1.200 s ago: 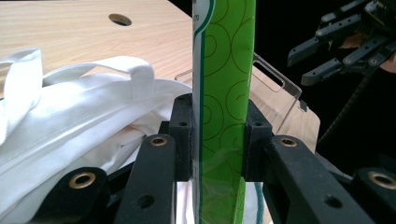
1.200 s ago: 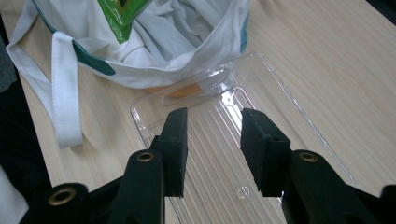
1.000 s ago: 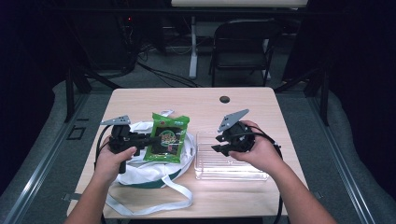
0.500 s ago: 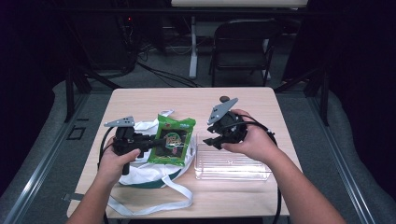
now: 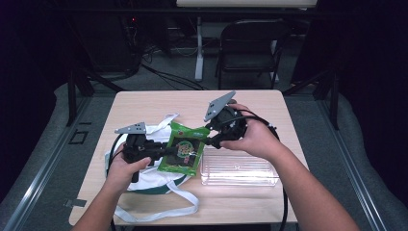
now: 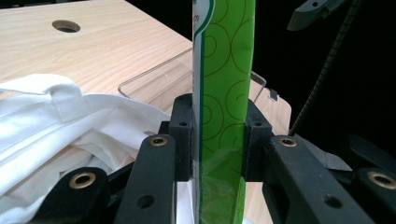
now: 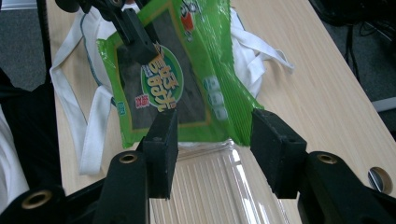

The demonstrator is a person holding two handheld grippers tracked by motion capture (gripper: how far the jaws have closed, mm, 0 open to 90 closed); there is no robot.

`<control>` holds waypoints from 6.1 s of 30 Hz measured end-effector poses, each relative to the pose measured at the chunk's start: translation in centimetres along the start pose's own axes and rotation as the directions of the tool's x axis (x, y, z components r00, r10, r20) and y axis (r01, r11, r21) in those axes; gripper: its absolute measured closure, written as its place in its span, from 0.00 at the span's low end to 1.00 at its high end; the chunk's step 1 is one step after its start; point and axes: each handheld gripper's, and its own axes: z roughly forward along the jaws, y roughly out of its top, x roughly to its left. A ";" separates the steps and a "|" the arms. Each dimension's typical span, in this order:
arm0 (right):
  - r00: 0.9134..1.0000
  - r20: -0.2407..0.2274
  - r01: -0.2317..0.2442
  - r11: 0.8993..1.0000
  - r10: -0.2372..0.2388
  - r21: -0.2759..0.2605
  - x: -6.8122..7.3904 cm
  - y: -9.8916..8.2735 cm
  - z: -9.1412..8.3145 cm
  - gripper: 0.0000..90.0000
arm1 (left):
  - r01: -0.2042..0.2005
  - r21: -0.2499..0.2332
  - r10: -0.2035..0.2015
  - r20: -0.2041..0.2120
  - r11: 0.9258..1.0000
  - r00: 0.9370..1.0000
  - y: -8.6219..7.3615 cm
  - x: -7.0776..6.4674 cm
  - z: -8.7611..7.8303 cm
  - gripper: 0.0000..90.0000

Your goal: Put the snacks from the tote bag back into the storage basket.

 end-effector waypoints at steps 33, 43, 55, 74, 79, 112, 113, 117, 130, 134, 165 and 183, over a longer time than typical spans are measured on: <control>0.991 -0.134 0.040 0.995 -0.028 0.090 0.2 1.2 3.1 0.63 | -0.067 0.029 0.065 0.067 0.997 0.996 0.0 -1.6 1.6 0.80; 0.983 -0.181 0.038 0.993 -0.017 0.111 0.1 1.0 3.0 0.80 | -0.079 0.037 0.076 0.077 0.996 0.994 0.0 -1.7 1.9 0.80; 0.979 -0.191 0.093 0.986 -0.065 0.138 0.6 1.3 2.5 0.86 | -0.082 0.041 0.079 0.065 0.996 0.995 -0.2 -1.7 2.1 0.75; 0.982 -0.169 0.105 0.981 -0.078 0.161 0.5 1.5 2.0 0.86 | -0.054 0.056 0.052 0.038 0.997 0.998 -0.3 -1.3 2.2 0.67; 0.984 -0.151 0.117 0.978 -0.091 0.171 0.3 1.6 1.6 0.86 | -0.048 0.052 0.047 0.026 0.997 0.999 -0.4 -1.1 2.0 0.66; 0.992 -0.037 0.124 0.961 -0.118 0.246 -1.2 0.5 -0.3 0.86 | -0.005 0.039 0.006 -0.023 0.999 1.000 -0.6 0.1 1.3 0.67; 0.992 -0.033 0.127 0.959 -0.123 0.252 -1.2 0.5 -0.4 0.86 | -0.003 0.037 0.004 -0.024 0.999 1.000 -0.6 0.1 1.2 0.67; 0.992 -0.024 0.126 0.957 -0.124 0.260 -1.4 0.3 -0.7 0.86 | -0.005 0.036 0.006 -0.027 0.999 1.000 -0.6 0.3 1.1 0.67; 0.988 0.034 0.130 0.938 -0.149 0.320 -2.5 -0.8 -1.5 0.86 | 0.035 0.030 -0.033 -0.057 0.999 0.998 -1.0 1.7 0.4 0.67; 0.987 0.045 0.133 0.933 -0.157 0.334 -2.7 -1.1 -1.6 0.86 | 0.042 0.026 -0.041 -0.061 0.999 0.997 -1.0 1.9 0.3 0.67; 0.967 0.055 0.203 0.886 -0.248 0.418 -3.2 -2.8 2.3 0.86 | 0.066 0.015 -0.065 -0.081 0.998 0.995 -1.3 2.5 -0.1 0.67; 0.961 0.056 0.219 0.871 -0.270 0.441 -3.6 -3.4 3.9 0.86 | 0.076 0.006 -0.075 -0.120 0.997 0.990 -1.8 2.9 -0.8 0.67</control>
